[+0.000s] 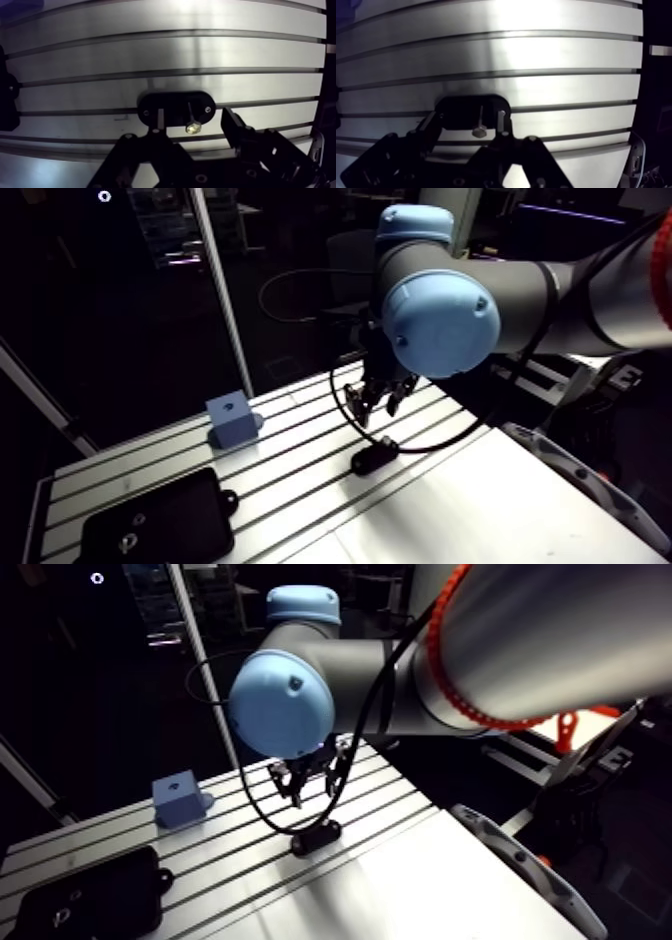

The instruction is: Pick up the M10 bolt and insert it into the hex recess until seated.

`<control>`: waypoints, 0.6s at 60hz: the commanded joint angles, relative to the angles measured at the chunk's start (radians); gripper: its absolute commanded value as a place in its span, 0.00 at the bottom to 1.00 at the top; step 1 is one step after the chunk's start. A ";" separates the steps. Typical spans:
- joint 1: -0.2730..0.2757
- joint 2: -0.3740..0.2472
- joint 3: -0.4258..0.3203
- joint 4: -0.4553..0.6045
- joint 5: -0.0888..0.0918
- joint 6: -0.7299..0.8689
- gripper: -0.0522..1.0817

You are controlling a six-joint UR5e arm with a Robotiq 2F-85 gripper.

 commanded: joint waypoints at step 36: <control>-0.004 0.004 0.033 -0.005 -0.007 0.003 0.39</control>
